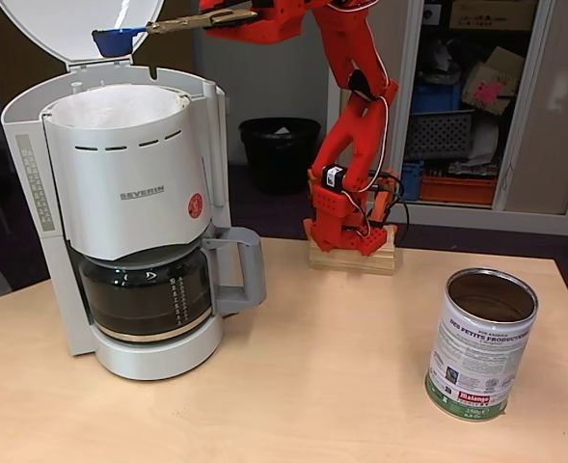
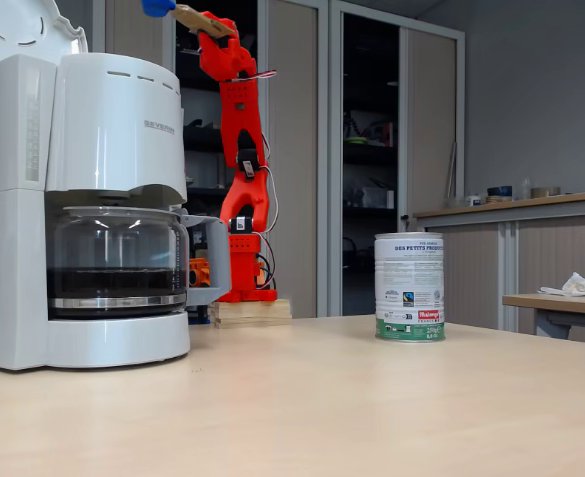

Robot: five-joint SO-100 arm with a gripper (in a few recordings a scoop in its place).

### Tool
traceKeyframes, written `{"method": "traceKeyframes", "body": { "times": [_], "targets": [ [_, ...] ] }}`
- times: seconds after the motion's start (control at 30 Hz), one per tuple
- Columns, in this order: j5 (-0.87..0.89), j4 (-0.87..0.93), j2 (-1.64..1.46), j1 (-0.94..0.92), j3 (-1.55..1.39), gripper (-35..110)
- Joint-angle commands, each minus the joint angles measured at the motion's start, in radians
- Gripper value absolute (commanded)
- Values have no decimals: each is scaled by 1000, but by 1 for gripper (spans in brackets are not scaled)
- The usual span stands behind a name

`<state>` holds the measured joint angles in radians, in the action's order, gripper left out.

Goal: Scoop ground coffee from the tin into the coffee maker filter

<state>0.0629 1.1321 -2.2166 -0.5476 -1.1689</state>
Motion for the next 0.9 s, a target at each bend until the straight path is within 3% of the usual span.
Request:
{"method": "traceKeyframes", "body": {
  "times": [0.0, 0.87],
  "targets": [
    [58, -6, -28, -41, -9, 0],
    [603, -11, -87, -110, -103, 0]
  ]
}}
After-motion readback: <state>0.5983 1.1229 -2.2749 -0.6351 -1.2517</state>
